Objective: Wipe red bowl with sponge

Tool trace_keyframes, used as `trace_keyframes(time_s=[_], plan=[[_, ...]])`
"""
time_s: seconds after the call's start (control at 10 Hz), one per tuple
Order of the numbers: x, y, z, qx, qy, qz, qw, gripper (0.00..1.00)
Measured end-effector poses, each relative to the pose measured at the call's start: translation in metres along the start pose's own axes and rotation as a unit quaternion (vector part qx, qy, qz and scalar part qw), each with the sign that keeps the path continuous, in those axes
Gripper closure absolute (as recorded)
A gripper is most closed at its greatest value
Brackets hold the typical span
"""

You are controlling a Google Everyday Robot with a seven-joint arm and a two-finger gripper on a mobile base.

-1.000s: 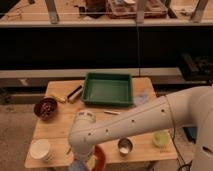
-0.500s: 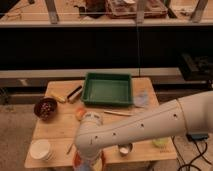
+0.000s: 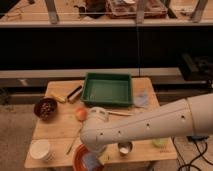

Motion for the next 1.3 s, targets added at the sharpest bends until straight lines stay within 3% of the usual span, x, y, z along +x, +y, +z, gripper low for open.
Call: trace_keyframes(time_s=[0.4, 0.8, 1.3], plan=[[-0.004, -0.020, 0.020, 0.001, -0.001, -0.005, 1.0000, 0.82], [-0.047, -0.048, 0.017, 0.023, -0.015, -0.053, 0.9982, 0.82], [-0.077, -0.036, 0.020, 0.016, -0.051, -0.095, 0.9941, 0.82]])
